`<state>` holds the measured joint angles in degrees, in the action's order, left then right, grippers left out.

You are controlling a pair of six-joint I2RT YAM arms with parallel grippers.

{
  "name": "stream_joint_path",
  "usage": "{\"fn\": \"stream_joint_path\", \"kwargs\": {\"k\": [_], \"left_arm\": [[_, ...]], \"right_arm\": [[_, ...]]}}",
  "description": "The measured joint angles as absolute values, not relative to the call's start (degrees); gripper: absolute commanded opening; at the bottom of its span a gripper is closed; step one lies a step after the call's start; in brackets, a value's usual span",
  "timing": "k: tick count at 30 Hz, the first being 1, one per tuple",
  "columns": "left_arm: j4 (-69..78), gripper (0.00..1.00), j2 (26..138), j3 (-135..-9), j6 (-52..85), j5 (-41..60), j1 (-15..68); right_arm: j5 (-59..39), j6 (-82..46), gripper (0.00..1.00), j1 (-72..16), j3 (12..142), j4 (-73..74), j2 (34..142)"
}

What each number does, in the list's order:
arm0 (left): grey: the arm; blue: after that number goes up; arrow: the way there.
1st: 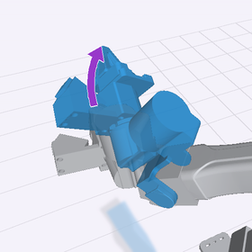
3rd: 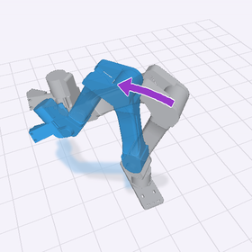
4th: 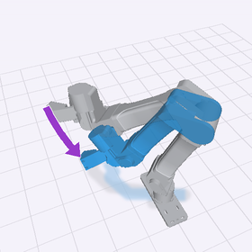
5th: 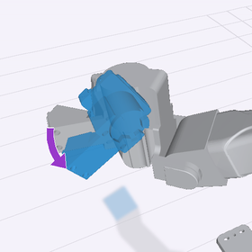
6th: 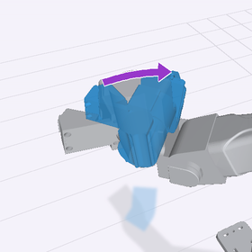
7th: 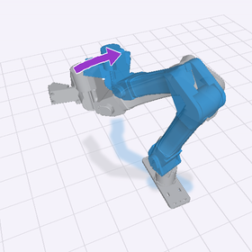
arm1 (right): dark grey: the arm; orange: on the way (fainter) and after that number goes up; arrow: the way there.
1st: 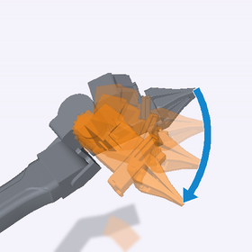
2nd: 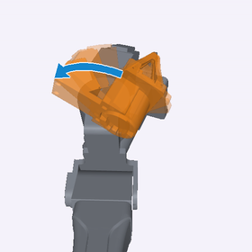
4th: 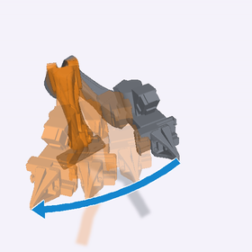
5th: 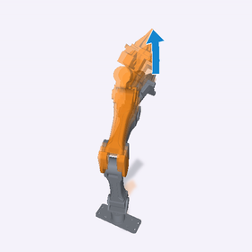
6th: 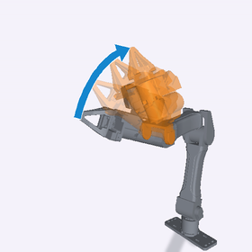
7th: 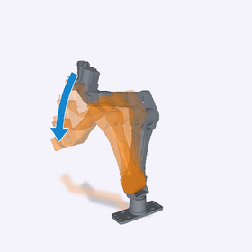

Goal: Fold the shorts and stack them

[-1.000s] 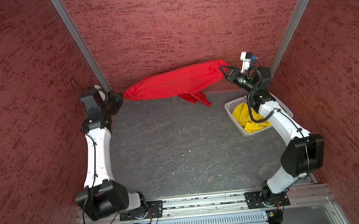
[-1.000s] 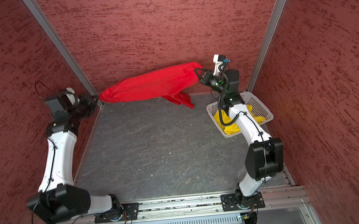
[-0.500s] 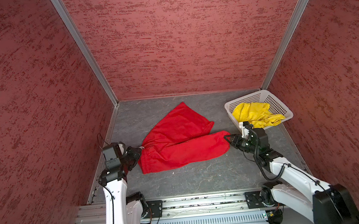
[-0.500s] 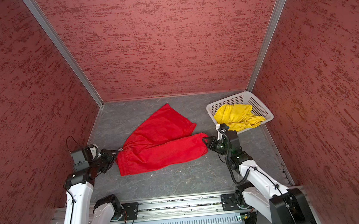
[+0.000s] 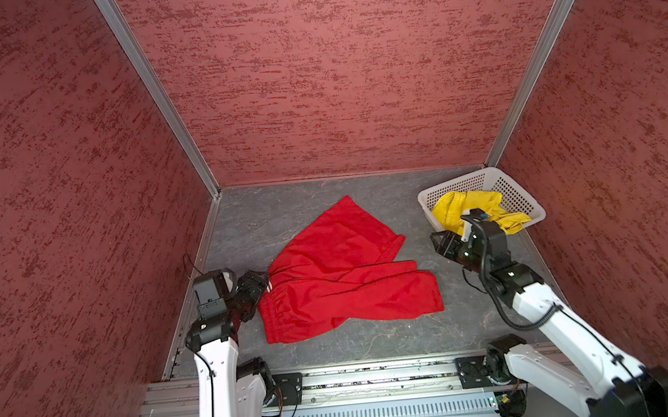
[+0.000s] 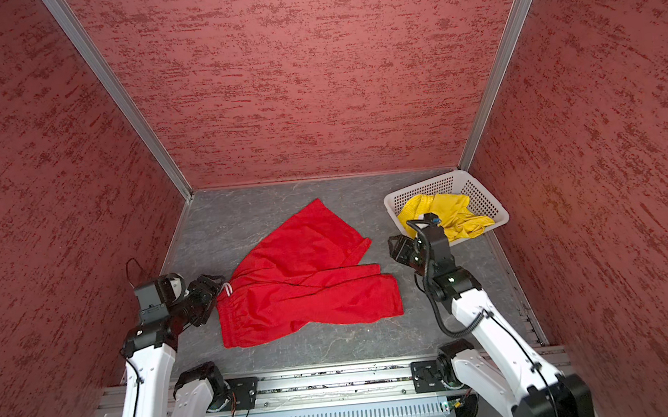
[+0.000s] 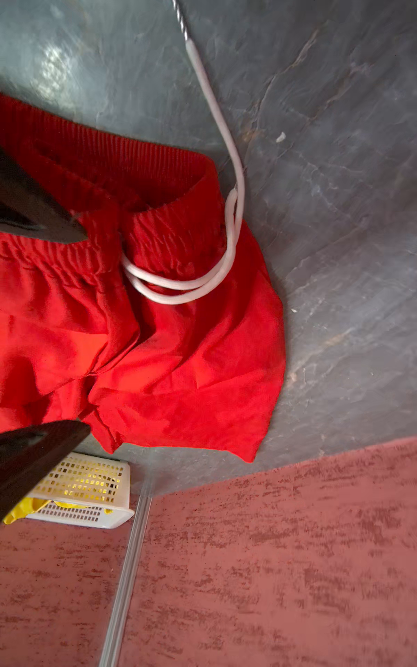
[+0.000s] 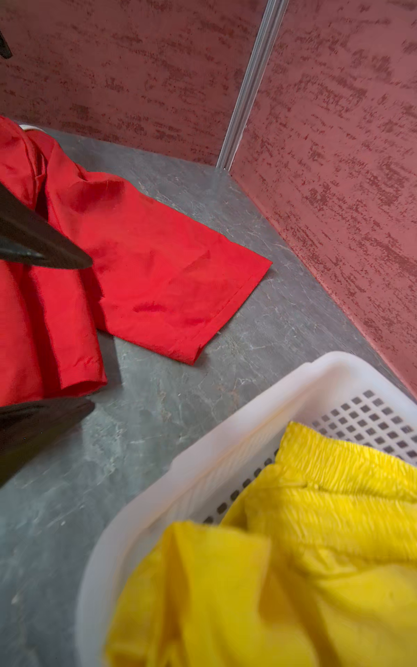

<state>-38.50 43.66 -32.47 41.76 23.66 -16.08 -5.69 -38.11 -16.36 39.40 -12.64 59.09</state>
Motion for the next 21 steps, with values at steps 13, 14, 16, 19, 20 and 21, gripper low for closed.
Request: {"fn": "stream_joint_path", "kwargs": {"k": [13, 14, 16, 19, 20, 21], "left_arm": [[-20.2, 0.58, 76.3, -37.2, 42.9, 14.0, 0.1], [-18.8, 0.58, 79.3, -38.4, 42.8, 13.8, 0.8], [-16.6, 0.57, 84.9, -41.4, 42.7, 13.6, 2.4], [-14.1, 0.57, 93.5, -48.3, 42.2, 13.7, 4.7], [-13.6, 0.57, 96.4, -51.3, 41.8, 13.9, 5.4], [-13.1, 0.57, 98.9, -54.2, 41.5, 14.1, 5.8]], "right_arm": [[-7.6, -30.5, 0.63, -28.8, 69.0, -8.5, 106.1], [-8.0, -30.0, 0.64, -28.9, 71.9, -8.5, 108.7], [-8.8, -29.2, 0.65, -28.9, 76.8, -8.6, 113.1], [-9.7, -28.2, 0.65, -28.8, 83.8, -9.5, 118.4], [-10.3, -28.0, 0.66, -28.6, 86.3, -9.6, 120.3], [-10.7, -28.0, 0.66, -28.4, 88.1, -9.7, 121.6]]}}
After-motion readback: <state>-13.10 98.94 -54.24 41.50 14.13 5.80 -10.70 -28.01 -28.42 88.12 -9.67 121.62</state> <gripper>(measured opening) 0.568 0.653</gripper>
